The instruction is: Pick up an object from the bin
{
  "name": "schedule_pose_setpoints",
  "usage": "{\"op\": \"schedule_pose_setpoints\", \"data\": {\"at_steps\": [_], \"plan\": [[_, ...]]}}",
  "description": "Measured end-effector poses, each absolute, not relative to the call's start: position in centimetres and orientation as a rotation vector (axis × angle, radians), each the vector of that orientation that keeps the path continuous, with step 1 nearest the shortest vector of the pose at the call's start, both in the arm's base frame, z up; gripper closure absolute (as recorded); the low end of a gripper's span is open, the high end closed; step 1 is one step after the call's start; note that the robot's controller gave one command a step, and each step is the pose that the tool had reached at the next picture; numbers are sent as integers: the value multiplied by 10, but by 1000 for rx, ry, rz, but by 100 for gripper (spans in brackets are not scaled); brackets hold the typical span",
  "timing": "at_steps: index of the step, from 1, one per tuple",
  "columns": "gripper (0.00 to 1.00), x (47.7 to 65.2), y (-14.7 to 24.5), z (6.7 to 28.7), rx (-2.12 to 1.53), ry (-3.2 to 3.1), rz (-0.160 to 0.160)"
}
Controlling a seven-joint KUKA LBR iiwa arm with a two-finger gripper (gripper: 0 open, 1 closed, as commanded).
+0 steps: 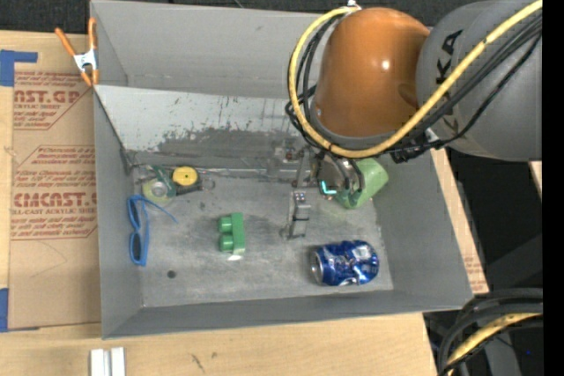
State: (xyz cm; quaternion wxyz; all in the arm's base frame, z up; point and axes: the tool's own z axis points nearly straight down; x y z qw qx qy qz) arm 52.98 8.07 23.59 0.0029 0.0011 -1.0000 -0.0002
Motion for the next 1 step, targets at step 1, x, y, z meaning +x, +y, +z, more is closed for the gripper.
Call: {"op": "schedule_pose_setpoints", "data": {"at_steps": [1], "plan": [[0, 573, 124, 146, 71, -3138, -2]]}}
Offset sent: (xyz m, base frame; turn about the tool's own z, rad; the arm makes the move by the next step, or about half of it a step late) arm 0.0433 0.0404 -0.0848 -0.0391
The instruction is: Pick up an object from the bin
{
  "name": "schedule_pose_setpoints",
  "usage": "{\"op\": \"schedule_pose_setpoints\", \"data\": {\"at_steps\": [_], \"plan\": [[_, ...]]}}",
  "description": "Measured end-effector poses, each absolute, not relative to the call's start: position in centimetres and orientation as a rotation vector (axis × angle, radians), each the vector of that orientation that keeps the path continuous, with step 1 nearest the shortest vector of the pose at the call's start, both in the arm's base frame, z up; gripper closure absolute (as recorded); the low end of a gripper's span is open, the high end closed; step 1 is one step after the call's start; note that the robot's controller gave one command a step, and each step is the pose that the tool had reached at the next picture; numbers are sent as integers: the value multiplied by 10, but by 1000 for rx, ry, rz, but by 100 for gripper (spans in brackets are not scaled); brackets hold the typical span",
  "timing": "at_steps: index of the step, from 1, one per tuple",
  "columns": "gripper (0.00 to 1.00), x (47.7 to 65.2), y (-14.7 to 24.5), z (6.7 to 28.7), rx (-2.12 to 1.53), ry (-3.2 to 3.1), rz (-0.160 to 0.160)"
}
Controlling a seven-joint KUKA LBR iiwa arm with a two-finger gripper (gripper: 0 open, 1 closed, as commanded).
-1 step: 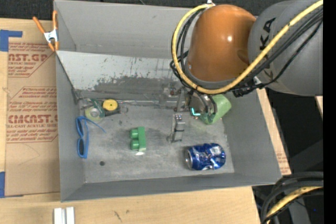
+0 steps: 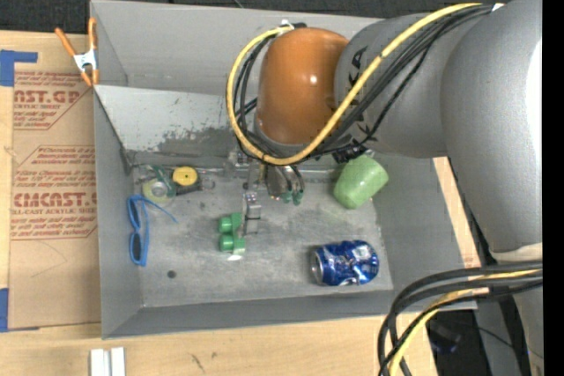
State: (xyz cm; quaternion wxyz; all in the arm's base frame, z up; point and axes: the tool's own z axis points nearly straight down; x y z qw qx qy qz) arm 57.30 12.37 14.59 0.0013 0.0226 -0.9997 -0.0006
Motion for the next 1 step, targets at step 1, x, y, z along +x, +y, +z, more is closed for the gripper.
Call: {"op": "schedule_pose_setpoints", "data": {"at_steps": [1], "plan": [[0, 570, 113, 69, 316, -3117, -1]]}}
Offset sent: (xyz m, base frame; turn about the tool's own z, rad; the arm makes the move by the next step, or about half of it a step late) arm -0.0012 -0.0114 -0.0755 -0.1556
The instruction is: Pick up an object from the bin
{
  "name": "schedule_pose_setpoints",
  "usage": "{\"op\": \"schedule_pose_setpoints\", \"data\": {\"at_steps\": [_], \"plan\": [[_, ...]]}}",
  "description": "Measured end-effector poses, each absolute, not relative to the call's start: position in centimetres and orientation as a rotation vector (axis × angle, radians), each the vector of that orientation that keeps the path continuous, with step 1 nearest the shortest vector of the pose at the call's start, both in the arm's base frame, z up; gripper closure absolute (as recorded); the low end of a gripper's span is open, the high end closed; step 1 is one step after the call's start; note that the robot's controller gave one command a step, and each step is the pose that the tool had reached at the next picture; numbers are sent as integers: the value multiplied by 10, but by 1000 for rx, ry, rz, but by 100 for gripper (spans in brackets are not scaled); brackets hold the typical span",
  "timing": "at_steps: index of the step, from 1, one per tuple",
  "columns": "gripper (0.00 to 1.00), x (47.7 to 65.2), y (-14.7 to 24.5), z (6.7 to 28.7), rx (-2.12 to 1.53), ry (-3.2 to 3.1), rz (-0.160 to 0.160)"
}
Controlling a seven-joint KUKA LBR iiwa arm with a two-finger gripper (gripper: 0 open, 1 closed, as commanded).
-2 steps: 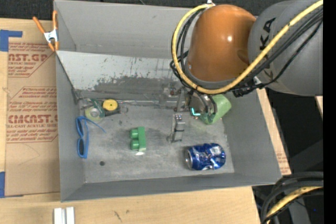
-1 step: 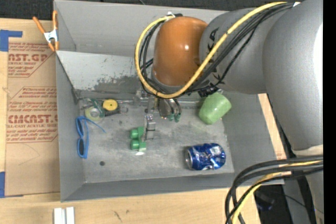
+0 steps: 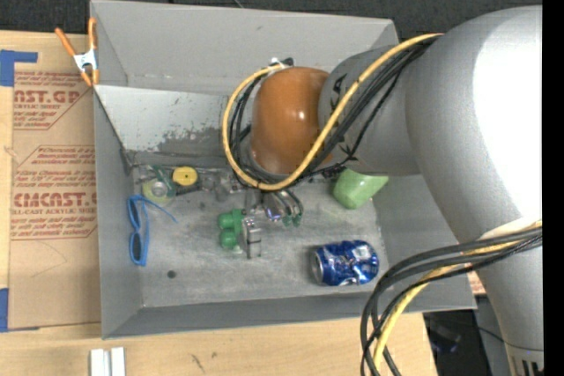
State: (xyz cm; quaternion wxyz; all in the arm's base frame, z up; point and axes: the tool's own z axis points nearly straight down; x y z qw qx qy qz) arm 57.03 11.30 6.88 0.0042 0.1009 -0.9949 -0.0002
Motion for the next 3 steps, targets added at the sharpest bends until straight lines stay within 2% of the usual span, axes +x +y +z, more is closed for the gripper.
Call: {"op": "schedule_pose_setpoints", "data": {"at_steps": [1, 2, 3], "plan": [[100, 572, 114, 74, 316, -3120, -2], [100, 541, 118, 220, 371, -3130, -2], [0, 541, 118, 215, 370, -3122, -1]]}}
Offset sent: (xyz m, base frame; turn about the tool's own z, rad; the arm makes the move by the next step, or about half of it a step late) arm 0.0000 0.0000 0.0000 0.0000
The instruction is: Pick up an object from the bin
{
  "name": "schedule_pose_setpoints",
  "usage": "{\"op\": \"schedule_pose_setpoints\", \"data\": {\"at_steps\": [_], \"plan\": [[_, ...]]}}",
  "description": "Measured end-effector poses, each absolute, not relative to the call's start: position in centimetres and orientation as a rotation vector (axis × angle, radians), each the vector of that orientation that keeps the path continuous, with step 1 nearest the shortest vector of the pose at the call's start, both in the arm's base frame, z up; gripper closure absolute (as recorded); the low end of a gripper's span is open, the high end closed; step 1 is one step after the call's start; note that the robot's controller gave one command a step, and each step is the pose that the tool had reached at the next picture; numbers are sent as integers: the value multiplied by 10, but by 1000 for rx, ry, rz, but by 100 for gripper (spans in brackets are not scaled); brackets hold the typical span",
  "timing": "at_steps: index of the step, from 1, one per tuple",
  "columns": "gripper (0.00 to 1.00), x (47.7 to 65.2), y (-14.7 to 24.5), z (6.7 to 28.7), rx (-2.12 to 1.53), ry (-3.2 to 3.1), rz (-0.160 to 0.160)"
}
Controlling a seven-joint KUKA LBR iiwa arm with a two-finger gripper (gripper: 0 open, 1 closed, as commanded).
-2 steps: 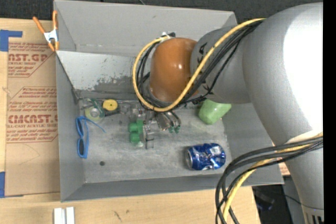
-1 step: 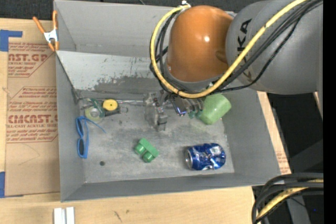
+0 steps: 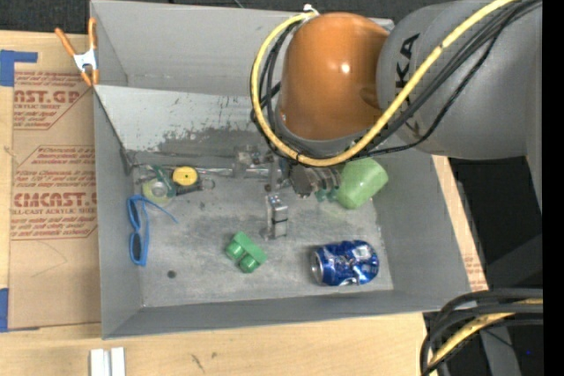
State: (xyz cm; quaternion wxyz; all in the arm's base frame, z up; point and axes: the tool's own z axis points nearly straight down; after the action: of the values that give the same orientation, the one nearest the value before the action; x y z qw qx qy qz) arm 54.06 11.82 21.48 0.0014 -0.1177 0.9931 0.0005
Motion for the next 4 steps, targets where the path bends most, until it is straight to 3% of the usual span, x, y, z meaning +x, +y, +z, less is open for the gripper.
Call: {"op": "schedule_pose_setpoints", "data": {"at_steps": [1, 2, 3, 4], "plan": [[0, 506, 112, 65, -587, 3092, 2], [0, 536, 64, 70, -774, 3041, -3], [0, 510, 101, 70, -675, 3069, 5], [100, 512, 99, 71, -671, 3065, 4]]}}
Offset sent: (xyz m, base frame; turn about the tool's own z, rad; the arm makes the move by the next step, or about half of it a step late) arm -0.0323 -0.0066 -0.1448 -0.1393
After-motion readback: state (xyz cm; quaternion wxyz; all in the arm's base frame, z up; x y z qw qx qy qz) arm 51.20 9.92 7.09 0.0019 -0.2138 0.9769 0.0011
